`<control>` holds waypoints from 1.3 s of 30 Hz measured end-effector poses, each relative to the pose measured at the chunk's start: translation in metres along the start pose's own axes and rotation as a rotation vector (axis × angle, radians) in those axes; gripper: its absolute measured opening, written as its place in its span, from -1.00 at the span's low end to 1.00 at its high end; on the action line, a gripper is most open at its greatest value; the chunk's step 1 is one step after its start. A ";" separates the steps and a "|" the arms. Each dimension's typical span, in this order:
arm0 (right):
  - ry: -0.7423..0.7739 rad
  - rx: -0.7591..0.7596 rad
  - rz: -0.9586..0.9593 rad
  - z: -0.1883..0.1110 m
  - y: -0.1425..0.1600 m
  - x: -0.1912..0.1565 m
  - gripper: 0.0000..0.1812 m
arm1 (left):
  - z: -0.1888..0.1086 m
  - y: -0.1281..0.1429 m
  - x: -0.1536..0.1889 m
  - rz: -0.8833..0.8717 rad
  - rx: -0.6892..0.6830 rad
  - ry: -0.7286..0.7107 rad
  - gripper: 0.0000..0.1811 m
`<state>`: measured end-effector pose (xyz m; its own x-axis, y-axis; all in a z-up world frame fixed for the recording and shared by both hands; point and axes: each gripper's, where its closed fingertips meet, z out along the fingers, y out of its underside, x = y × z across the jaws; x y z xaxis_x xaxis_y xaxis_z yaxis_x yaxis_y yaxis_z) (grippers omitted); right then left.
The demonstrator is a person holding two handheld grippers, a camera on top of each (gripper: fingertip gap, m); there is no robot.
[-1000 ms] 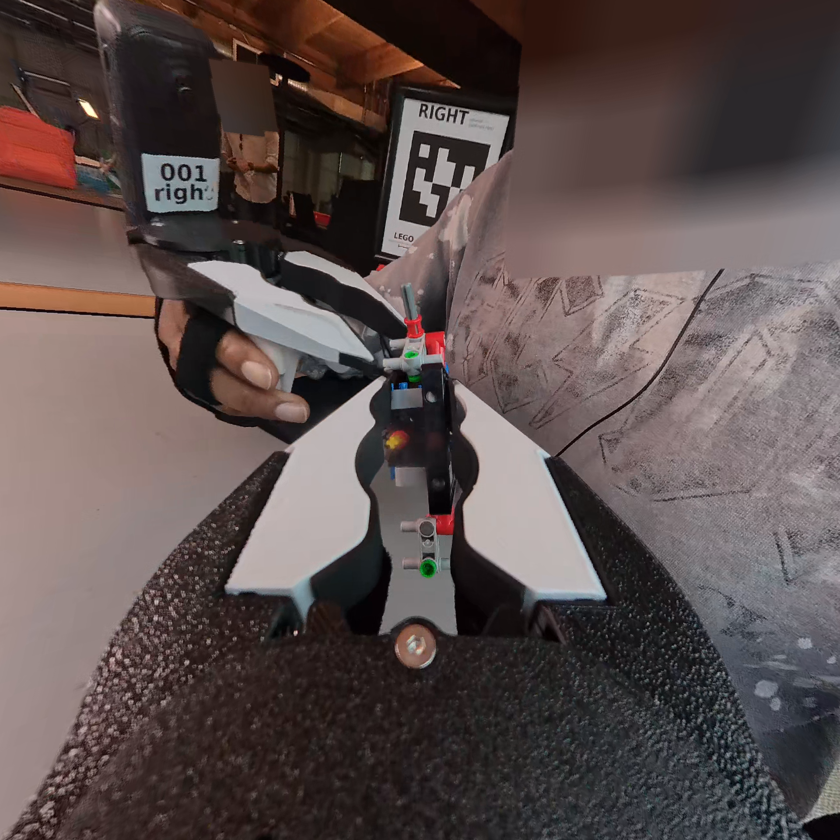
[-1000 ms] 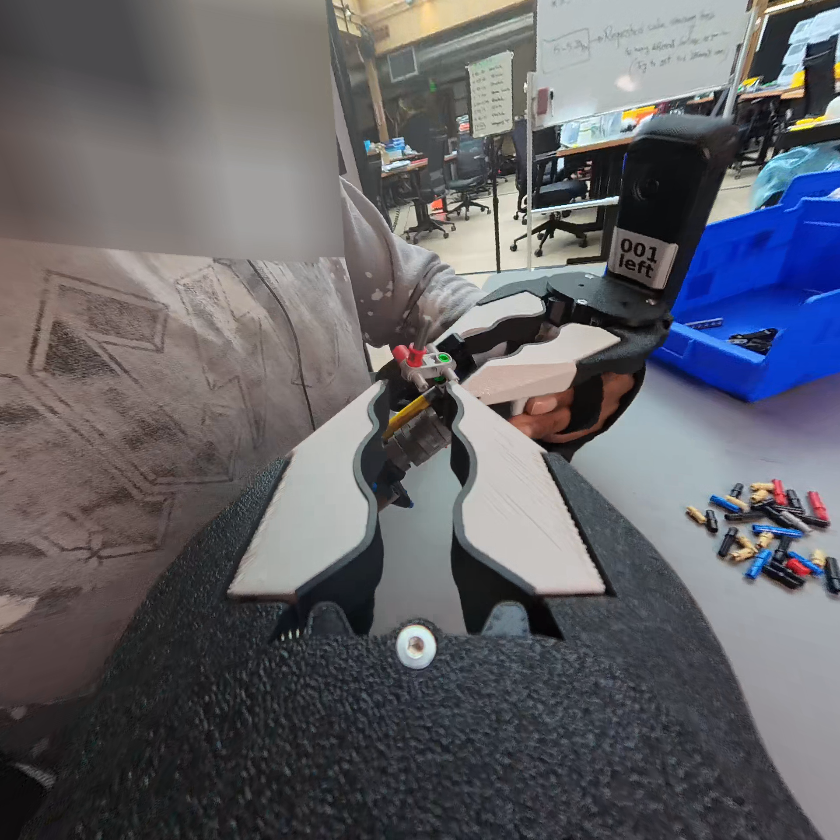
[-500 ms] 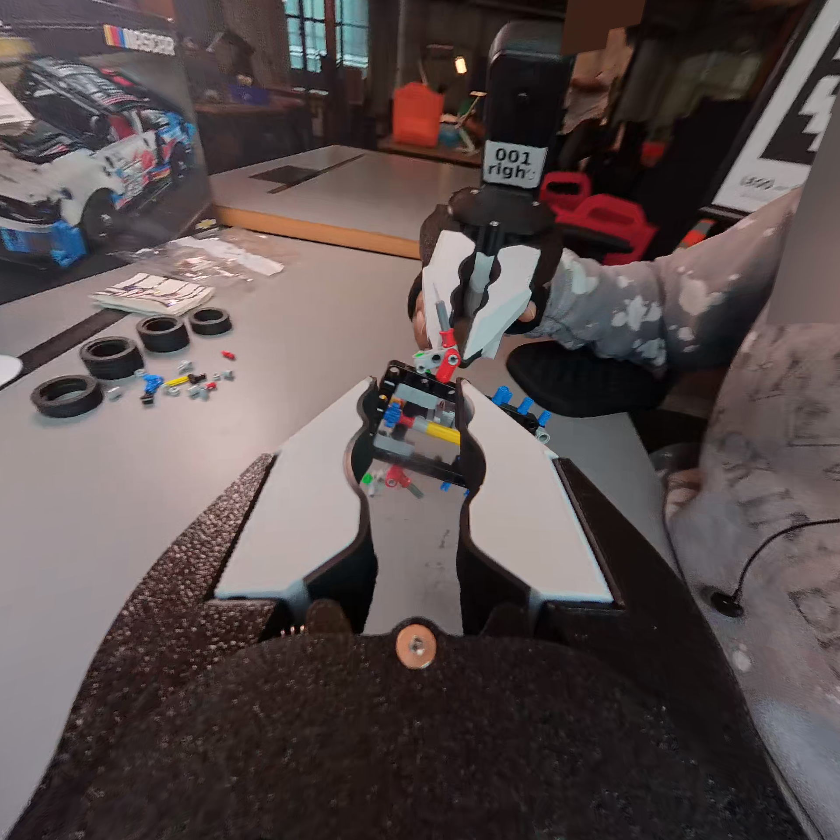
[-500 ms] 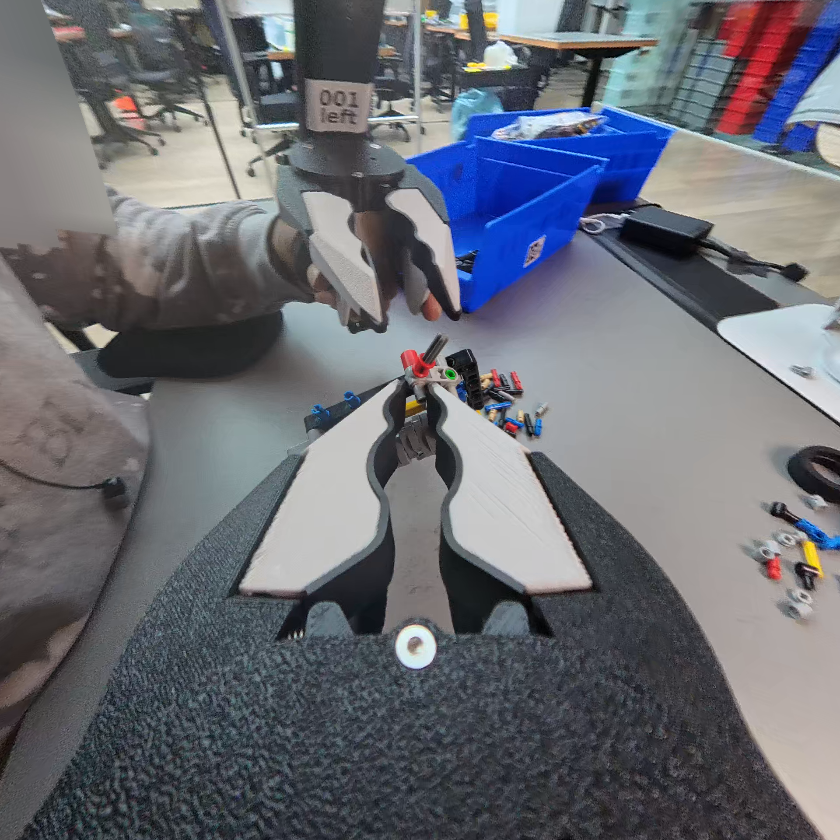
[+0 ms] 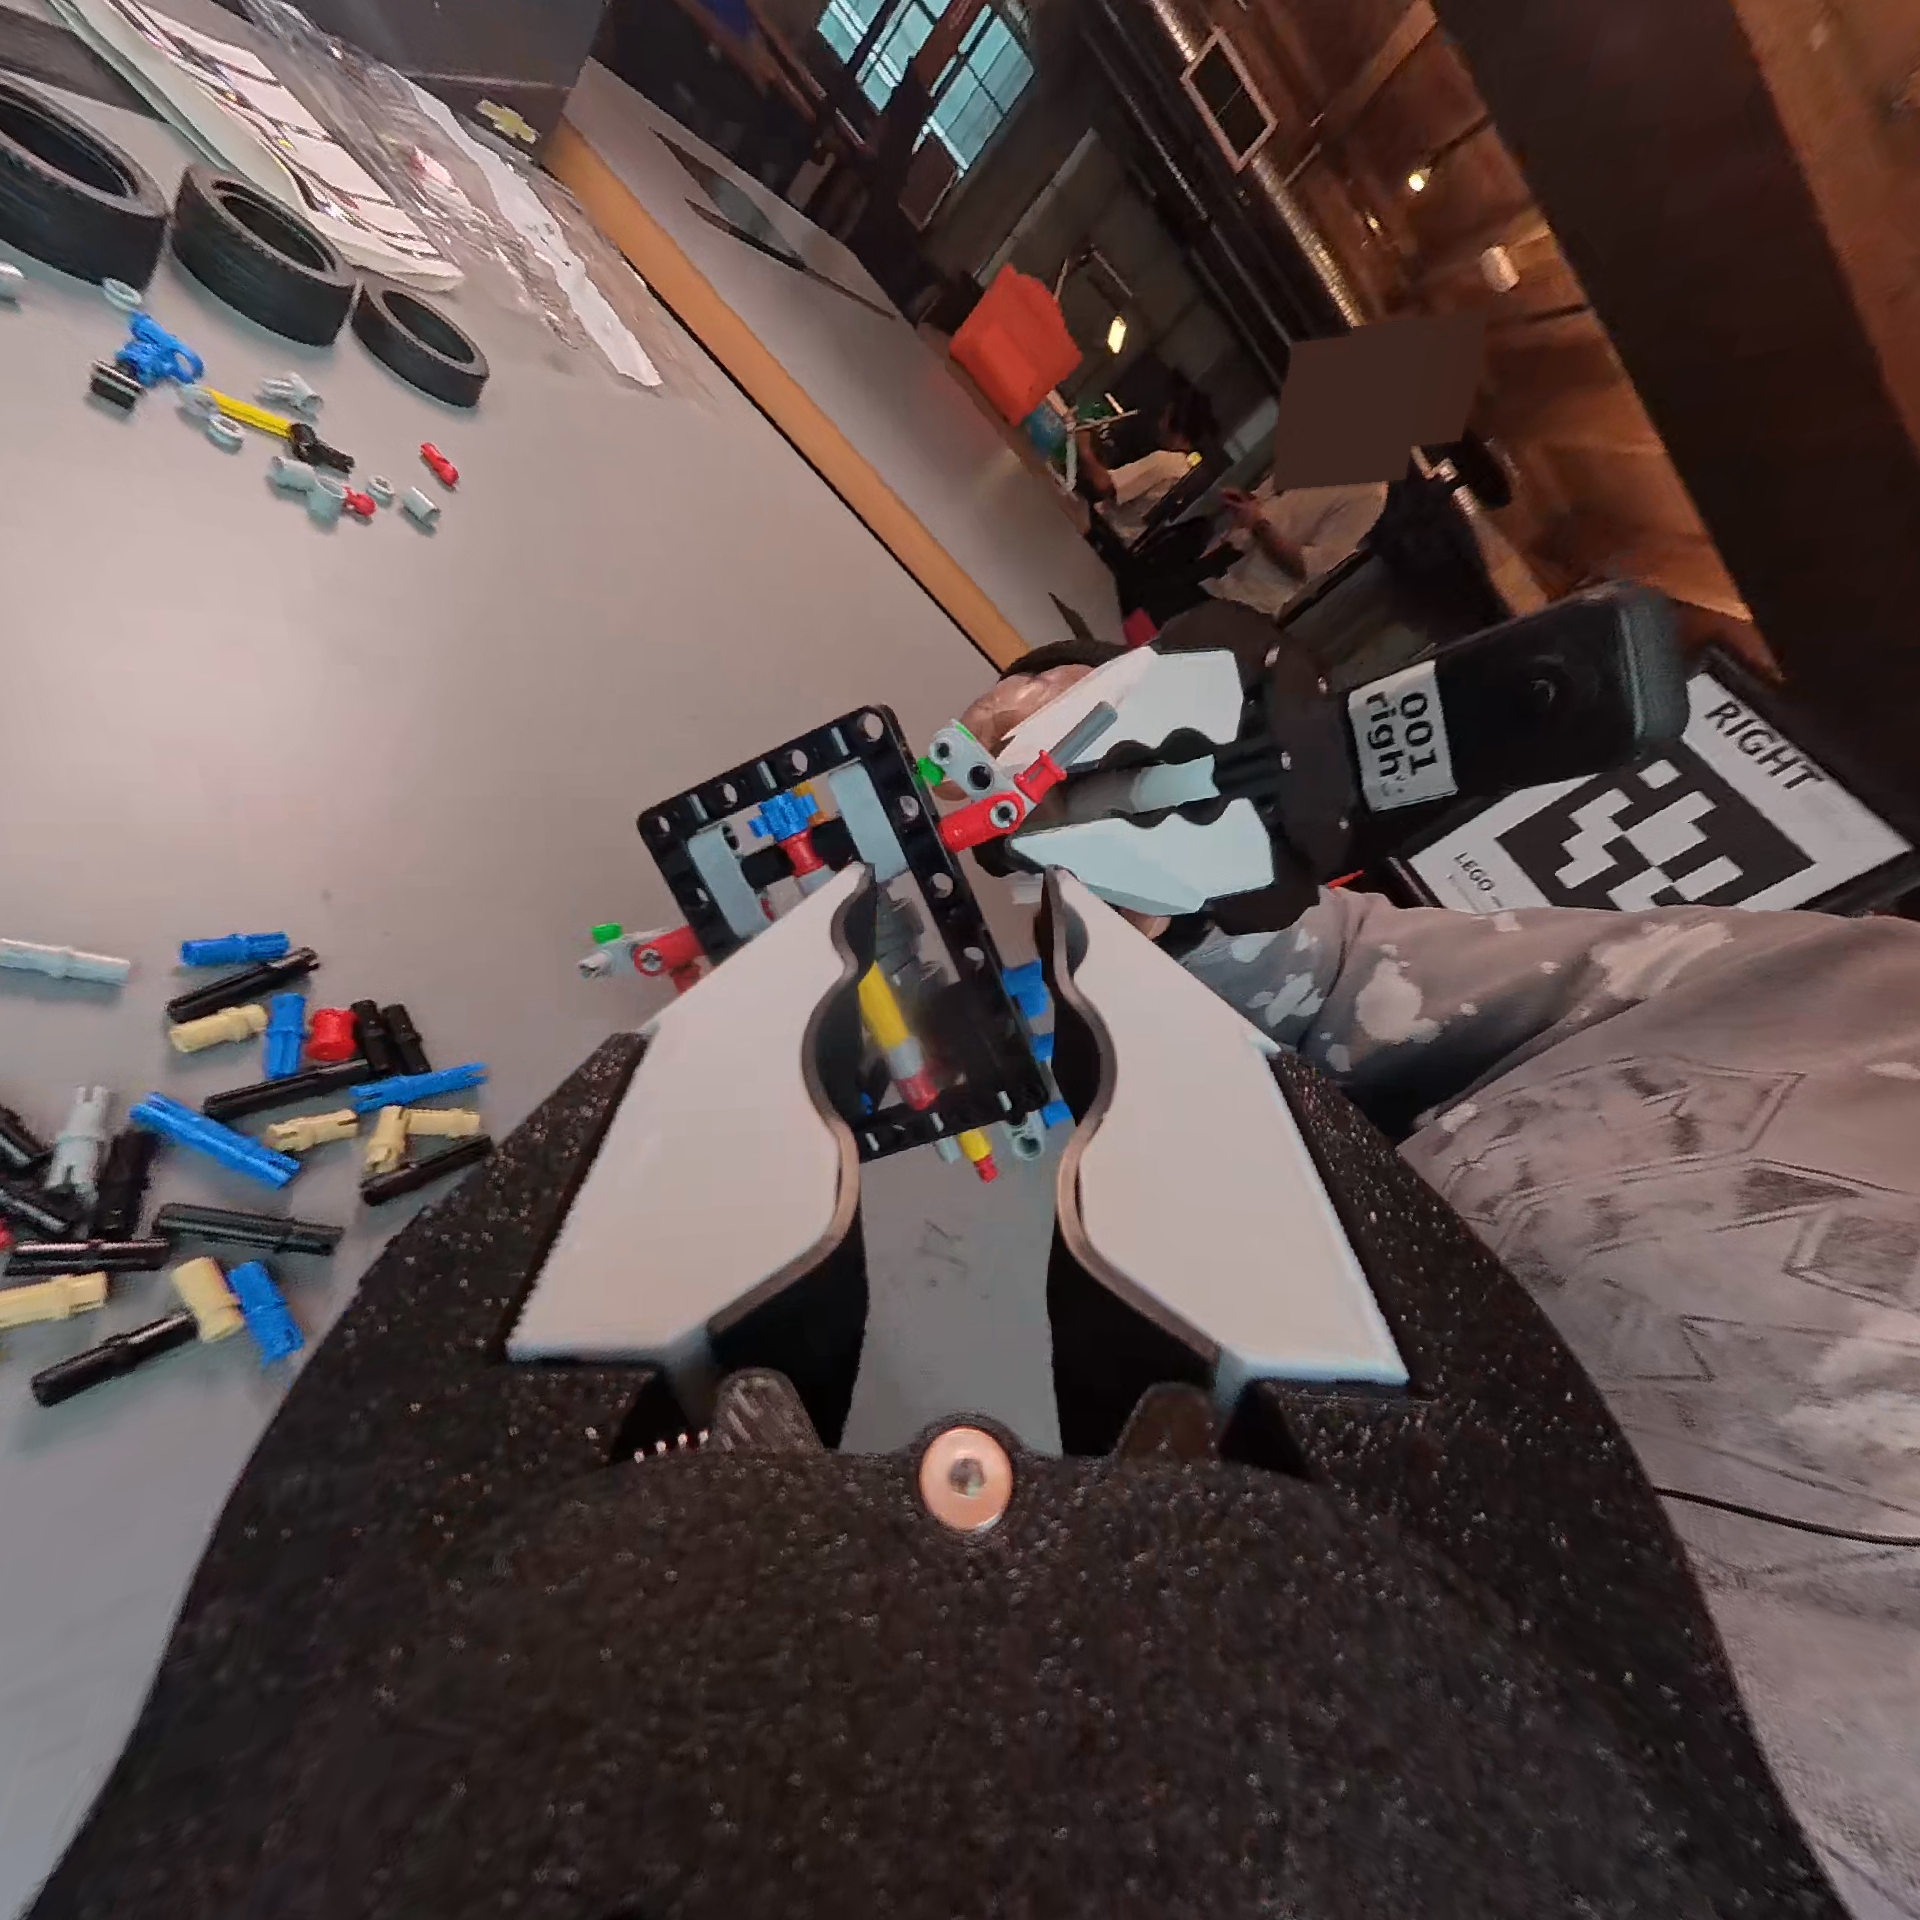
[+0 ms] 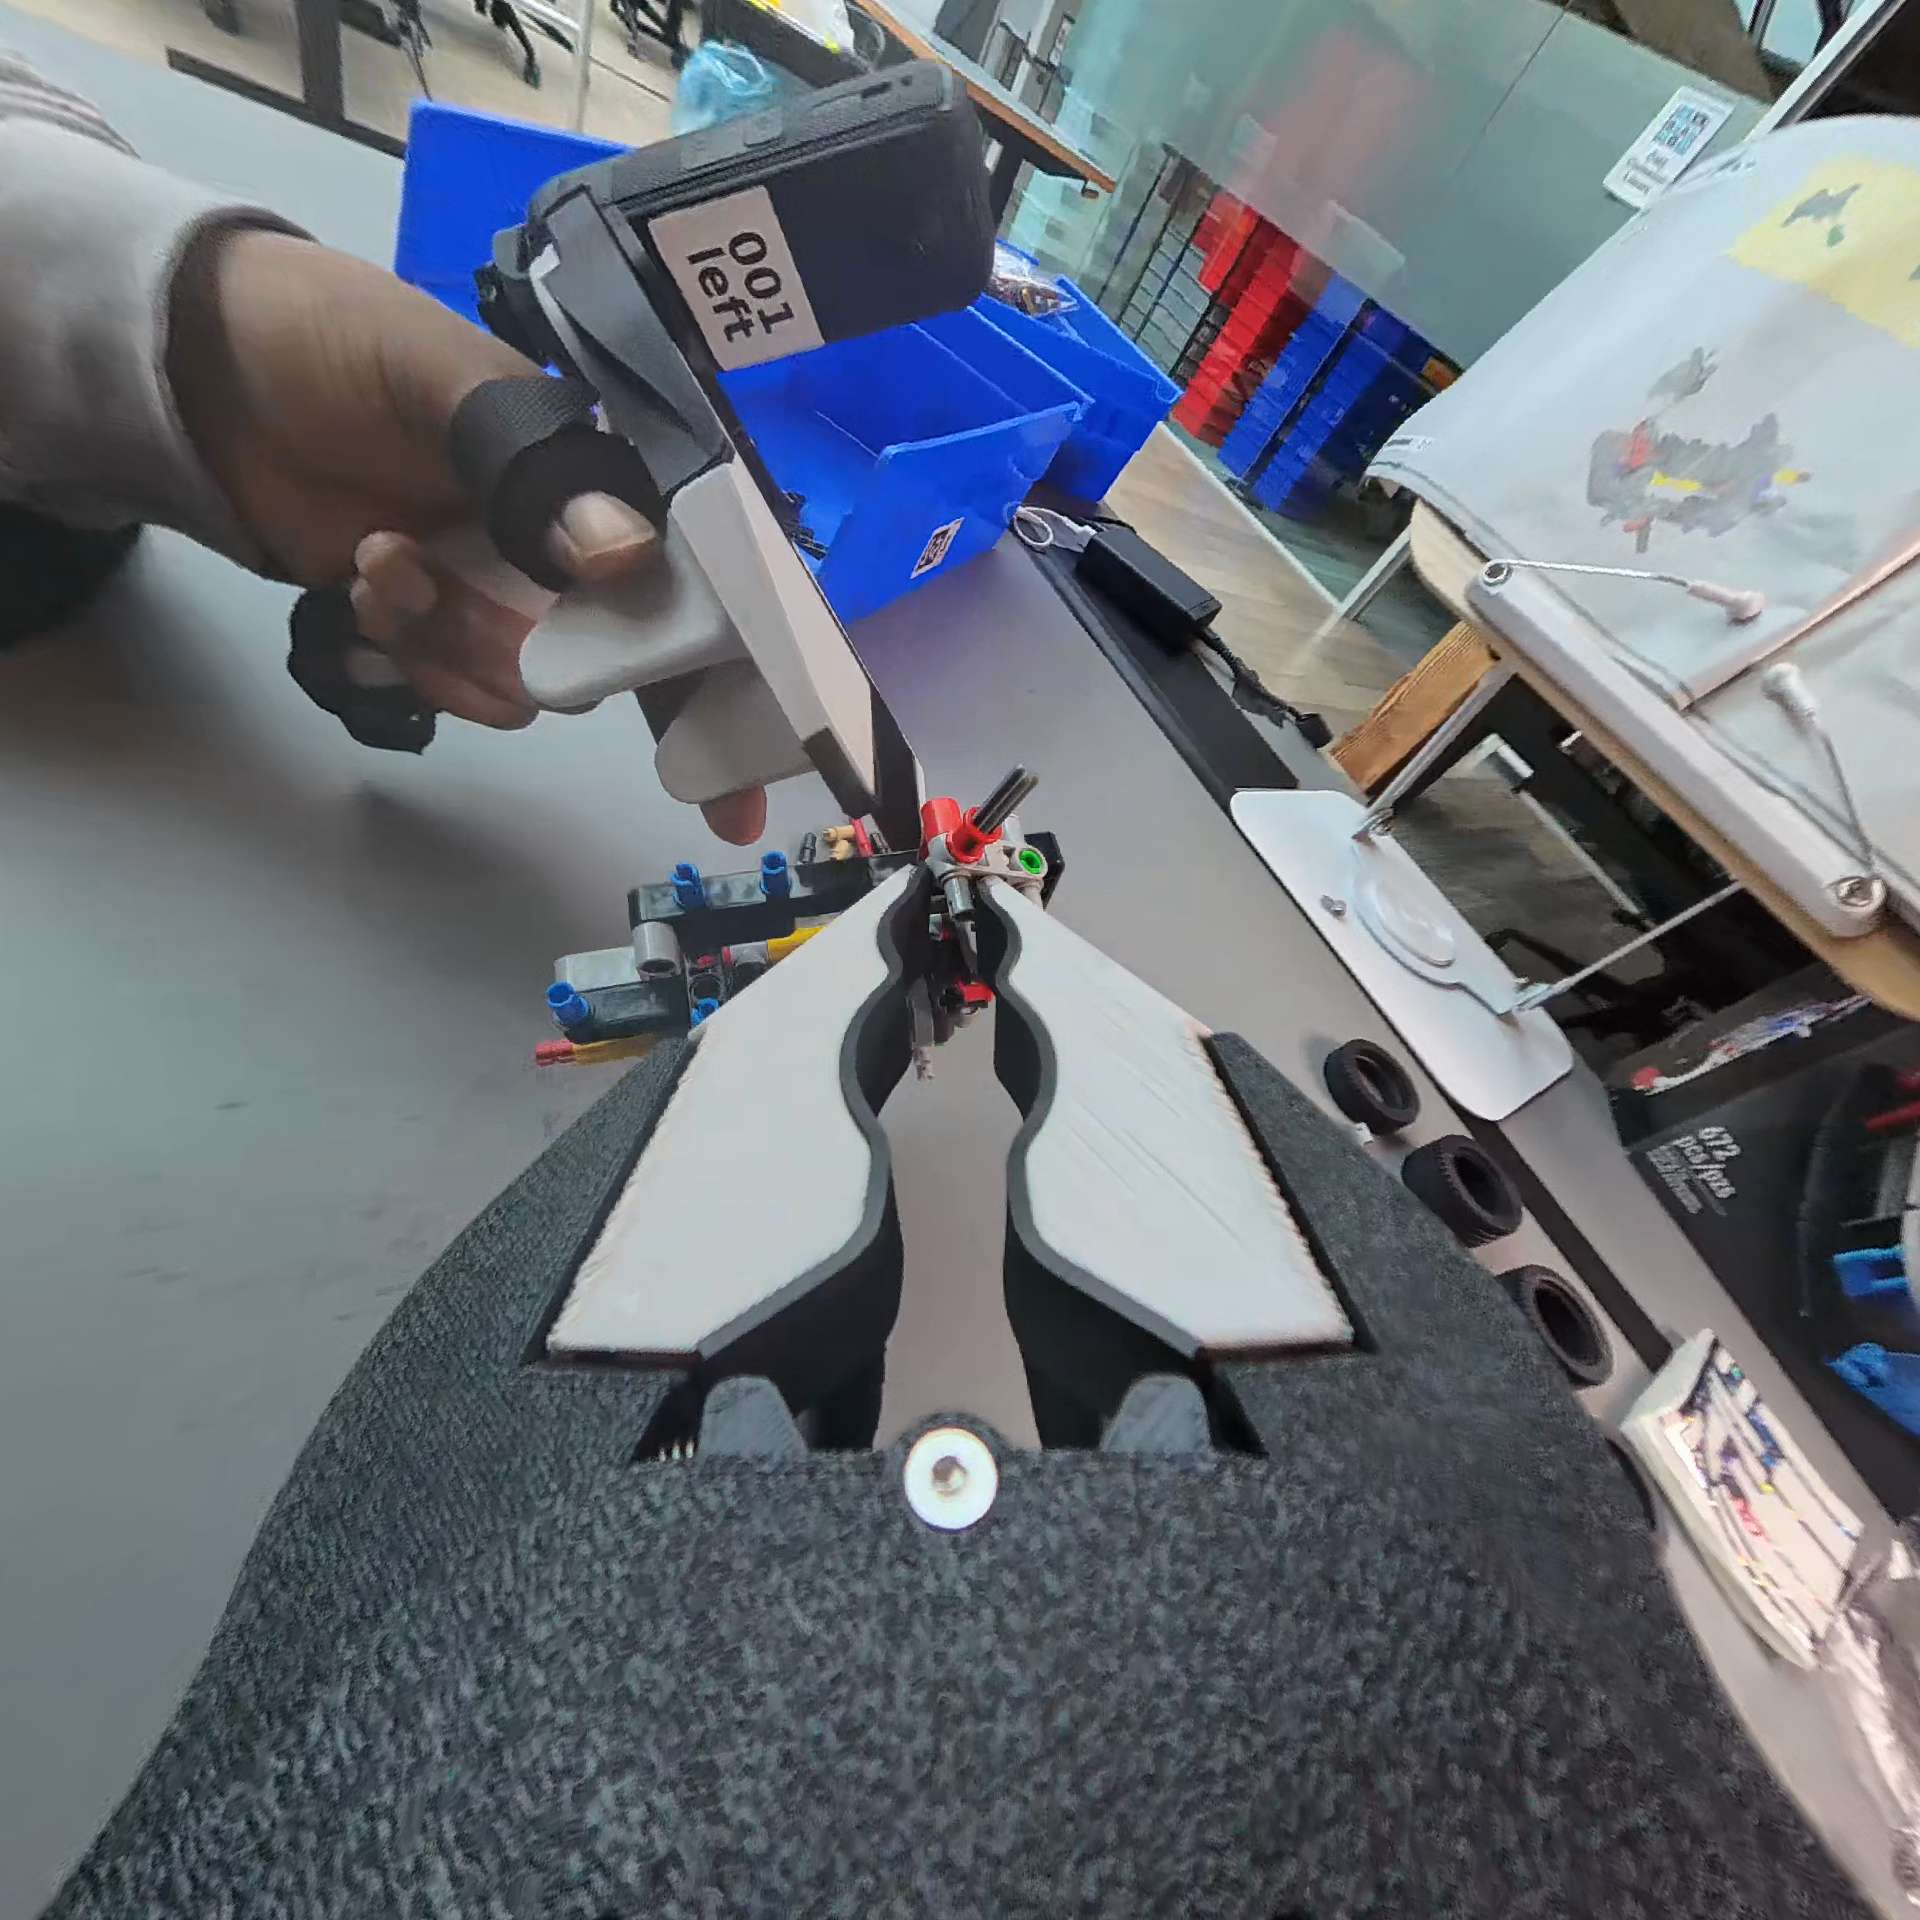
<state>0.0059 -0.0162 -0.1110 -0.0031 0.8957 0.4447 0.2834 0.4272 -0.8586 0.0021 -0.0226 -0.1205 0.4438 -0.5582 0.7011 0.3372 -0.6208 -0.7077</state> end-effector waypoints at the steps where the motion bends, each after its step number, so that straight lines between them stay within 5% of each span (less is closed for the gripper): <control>1: 0.009 0.005 -0.031 0.001 -0.001 -0.002 -0.91 | 0.001 0.001 0.000 0.004 -0.007 -0.004 -0.69; 10: 0.103 0.007 -0.260 0.004 -0.001 -0.004 -0.92 | 0.004 0.007 -0.009 0.127 -0.074 -0.126 -0.70; 15: 0.123 0.010 -0.374 0.004 -0.005 -0.009 -0.92 | 0.001 0.007 -0.008 0.194 -0.091 -0.149 -0.90; 21: 0.122 0.032 -0.335 0.002 -0.007 -0.008 -0.92 | 0.003 0.003 -0.008 0.376 -0.092 -0.252 -0.88; 26: 0.052 0.130 -0.271 -0.005 -0.017 -0.014 -0.93 | 0.007 0.005 0.003 0.446 -0.070 -0.194 -0.85; 31: -0.006 0.131 -0.258 -0.007 -0.012 -0.019 -0.94 | 0.009 0.011 0.001 0.411 -0.107 -0.189 -0.88; 39: 0.119 0.125 -0.551 -0.009 -0.018 -0.016 -0.83 | 0.008 0.019 -0.004 0.191 -0.146 -0.128 -0.89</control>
<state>0.0090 -0.0394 -0.1004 -0.0080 0.5197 0.8543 0.1550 0.8447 -0.5123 0.0137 -0.0277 -0.1376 0.5924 -0.6044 0.5327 0.1184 -0.5888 -0.7996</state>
